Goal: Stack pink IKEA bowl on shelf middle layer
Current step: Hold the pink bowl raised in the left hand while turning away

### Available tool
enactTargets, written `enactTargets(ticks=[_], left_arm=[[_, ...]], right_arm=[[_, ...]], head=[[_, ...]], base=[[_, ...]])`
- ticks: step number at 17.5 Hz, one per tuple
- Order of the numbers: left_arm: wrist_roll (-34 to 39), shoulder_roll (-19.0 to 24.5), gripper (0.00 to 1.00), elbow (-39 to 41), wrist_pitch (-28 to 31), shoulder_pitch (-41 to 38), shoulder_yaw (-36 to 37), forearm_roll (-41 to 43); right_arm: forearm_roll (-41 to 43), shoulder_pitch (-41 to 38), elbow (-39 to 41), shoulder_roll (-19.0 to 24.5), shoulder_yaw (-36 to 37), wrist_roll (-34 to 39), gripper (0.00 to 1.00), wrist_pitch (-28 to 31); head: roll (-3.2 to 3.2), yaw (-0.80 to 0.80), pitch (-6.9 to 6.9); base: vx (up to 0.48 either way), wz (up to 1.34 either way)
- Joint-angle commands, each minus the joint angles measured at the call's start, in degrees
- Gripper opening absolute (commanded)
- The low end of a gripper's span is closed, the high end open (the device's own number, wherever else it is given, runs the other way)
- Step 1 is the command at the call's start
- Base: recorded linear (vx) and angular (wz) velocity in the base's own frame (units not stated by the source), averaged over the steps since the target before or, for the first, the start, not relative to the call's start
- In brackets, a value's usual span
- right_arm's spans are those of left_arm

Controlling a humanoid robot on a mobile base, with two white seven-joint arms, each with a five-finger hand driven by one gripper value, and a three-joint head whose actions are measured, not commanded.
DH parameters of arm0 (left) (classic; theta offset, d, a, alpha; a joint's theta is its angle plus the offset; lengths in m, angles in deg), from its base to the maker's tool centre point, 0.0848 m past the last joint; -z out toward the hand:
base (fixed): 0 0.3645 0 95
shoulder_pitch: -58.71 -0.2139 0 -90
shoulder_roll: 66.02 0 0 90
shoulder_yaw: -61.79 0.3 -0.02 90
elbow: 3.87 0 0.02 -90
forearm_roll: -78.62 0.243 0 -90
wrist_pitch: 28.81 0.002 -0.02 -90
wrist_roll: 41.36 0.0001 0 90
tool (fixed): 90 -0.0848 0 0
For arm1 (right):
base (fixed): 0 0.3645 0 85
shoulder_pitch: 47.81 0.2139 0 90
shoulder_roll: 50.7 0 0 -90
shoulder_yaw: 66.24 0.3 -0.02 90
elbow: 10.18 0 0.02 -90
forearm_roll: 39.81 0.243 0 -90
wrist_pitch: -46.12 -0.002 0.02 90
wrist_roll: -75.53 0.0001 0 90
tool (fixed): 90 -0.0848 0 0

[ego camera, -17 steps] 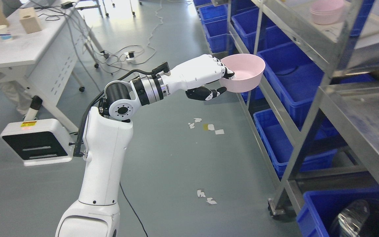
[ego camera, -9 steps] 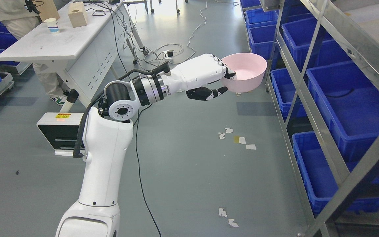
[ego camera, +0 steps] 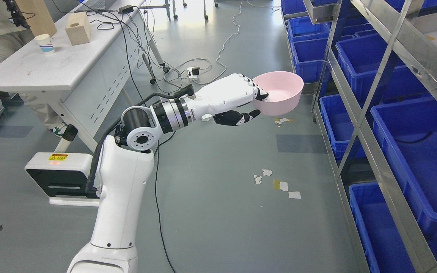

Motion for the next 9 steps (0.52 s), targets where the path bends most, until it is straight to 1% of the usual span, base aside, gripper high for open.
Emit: enactTargets(ticks=[1, 5, 9], left_arm=[[0.04, 1.01, 0.02, 0.39, -1.26, -0.67, -0.30, 0.03], [0.66, 1.01, 0.02, 0.39, -2.06, -0.76, -0.38, 0.03], [0.84, 1.01, 0.02, 0.48, -3.28, -0.76, 0.14, -0.06]], right_arm=[[0.00, -0.27, 1.00, -1.00, 0.00, -0.34, 1.00, 0.06], [0.00, -0.18, 1.00, -1.00, 0.00, -0.34, 1.00, 0.06], [0.00, -0.18, 1.00, -1.00, 0.00, -0.34, 1.00, 0.06]], head=[[0.00, 0.00, 0.00], [0.00, 0.00, 0.00], [0.00, 0.00, 0.00]], base=[[0.368, -0.04], [0.400, 0.01], [0.448, 0.00]])
